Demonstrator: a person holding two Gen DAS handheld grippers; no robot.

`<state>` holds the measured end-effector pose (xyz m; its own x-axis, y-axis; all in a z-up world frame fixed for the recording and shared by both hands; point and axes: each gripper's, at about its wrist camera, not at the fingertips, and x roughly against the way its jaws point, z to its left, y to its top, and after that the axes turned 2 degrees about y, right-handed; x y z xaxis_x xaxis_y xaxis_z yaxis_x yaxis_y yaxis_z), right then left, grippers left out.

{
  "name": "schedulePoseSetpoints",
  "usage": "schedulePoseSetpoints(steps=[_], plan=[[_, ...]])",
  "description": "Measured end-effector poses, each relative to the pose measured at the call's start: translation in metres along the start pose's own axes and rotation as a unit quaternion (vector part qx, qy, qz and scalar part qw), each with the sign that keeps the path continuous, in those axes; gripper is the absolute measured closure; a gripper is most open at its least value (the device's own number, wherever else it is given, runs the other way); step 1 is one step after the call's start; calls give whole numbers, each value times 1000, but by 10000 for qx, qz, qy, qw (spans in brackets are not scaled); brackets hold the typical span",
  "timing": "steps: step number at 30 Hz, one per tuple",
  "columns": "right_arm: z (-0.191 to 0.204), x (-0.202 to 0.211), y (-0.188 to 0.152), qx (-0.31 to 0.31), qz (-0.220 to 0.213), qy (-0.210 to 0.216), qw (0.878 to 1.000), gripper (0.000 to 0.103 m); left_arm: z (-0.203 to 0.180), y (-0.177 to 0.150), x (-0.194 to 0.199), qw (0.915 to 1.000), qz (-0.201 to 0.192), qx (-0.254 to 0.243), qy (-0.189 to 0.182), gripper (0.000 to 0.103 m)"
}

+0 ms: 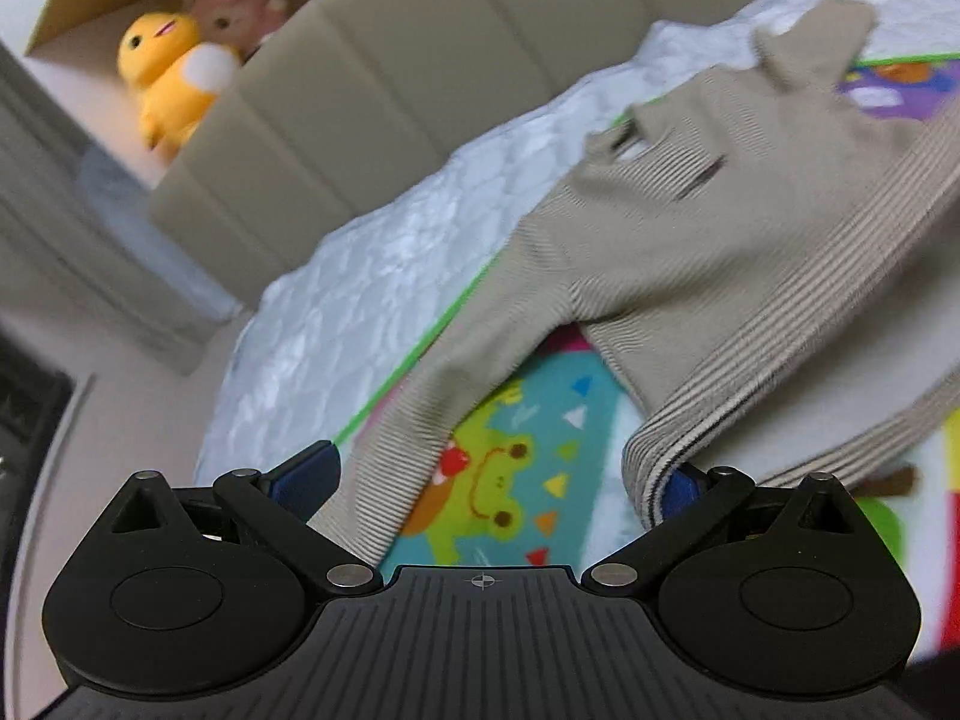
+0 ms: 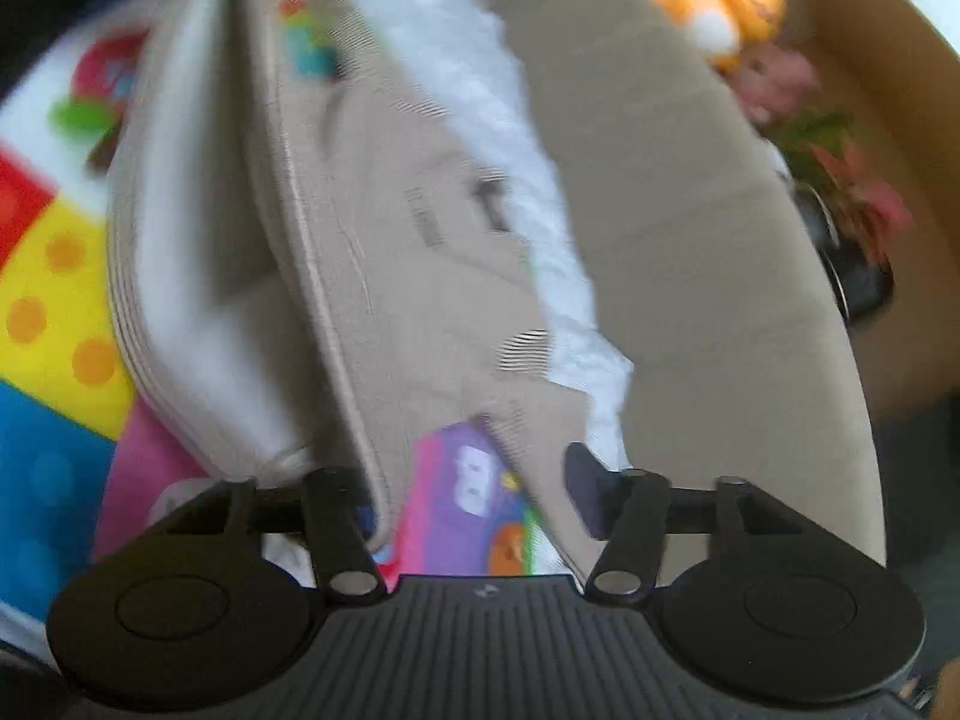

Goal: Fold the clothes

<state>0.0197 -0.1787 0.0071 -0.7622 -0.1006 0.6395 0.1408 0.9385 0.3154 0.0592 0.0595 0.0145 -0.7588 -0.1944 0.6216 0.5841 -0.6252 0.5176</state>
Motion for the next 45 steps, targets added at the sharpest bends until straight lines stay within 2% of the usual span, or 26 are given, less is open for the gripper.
schedulePoseSetpoints(steps=[3, 6, 9, 10, 13, 16, 20, 21, 24, 27, 28, 29, 32, 33, 34, 36, 38, 42, 45], plan=[[-33, 18, -9, -325, 4, 16, 9995, 37, -9, -2, 18, 9993, -64, -317, -205, 0], [-14, 8, -16, -206, 262, 609, 9976, 33, -25, -9, 23, 9962, 108, -769, -385, 0], [2, 12, -22, -131, 239, 1045, 9942, 31, -31, -17, 26, 9923, 317, -1012, -643, 0], [7, 13, -24, -109, 231, 1189, 9926, 24, -31, -19, 27, 9910, 390, -1012, -782, 0], [-12, 30, -28, -616, -71, 1763, 9824, 2, -14, -22, 30, 9866, 599, -569, -1405, 0], [-34, 47, -34, -1180, -359, 2148, 9688, 1, 10, -23, 29, 9782, 641, 240, -1962, 0], [-64, 52, -38, -2095, -620, 2027, 9546, 0, 40, -14, 17, 9554, 527, 1474, -2505, 0], [-72, 50, -38, -2377, -672, 1970, 9488, 0, 45, -9, 12, 9468, 479, 1815, -2615, 0], [-93, 3, -32, -3550, -694, 1945, 9118, 0, 47, 13, -14, 9230, 278, 2830, -2592, 0], [-98, -56, -24, -4661, -734, 1963, 8596, 0, 34, 32, -55, 8862, 186, 3970, -2383, 0], [-94, -76, -21, -4848, -708, 1922, 8503, 0, 29, 36, -69, 8736, 174, 4294, -2283, 0], [-90, -96, -17, -5029, -680, 1879, 8409, 0, 26, 36, -77, 8739, 215, 4290, -2275, 0], [-70, -141, -8, -5055, -300, 1617, 8470, 0, 15, 35, -101, 8759, 343, 4250, -2258, 0], [-66, -154, -11, -5171, -113, 1681, 8392, 0, 12, 35, -108, 8765, 386, 4237, -2253, 0], [-62, -166, -16, -5363, 65, 1838, 8237, 0, 8, 35, -116, 8771, 428, 4223, -2247, 0], [-55, -176, -23, -5478, 105, 1872, 8153, 0, 1, 34, -132, 8782, 513, 4196, -2236, 0], [-54, -177, -14, -5349, 316, 1831, 8242, 0, 4, 31, -140, 8720, 545, 4268, -2335, 0], [-51, -181, 3, -4774, 622, 1777, 8583, 0, 10, 20, -155, 8547, 757, 4439, -2582, 0], [-57, -163, 13, -4309, 324, 1810, 8835, 0, 18, 8, -159, 8400, 794, 4617, -2736, 0]])
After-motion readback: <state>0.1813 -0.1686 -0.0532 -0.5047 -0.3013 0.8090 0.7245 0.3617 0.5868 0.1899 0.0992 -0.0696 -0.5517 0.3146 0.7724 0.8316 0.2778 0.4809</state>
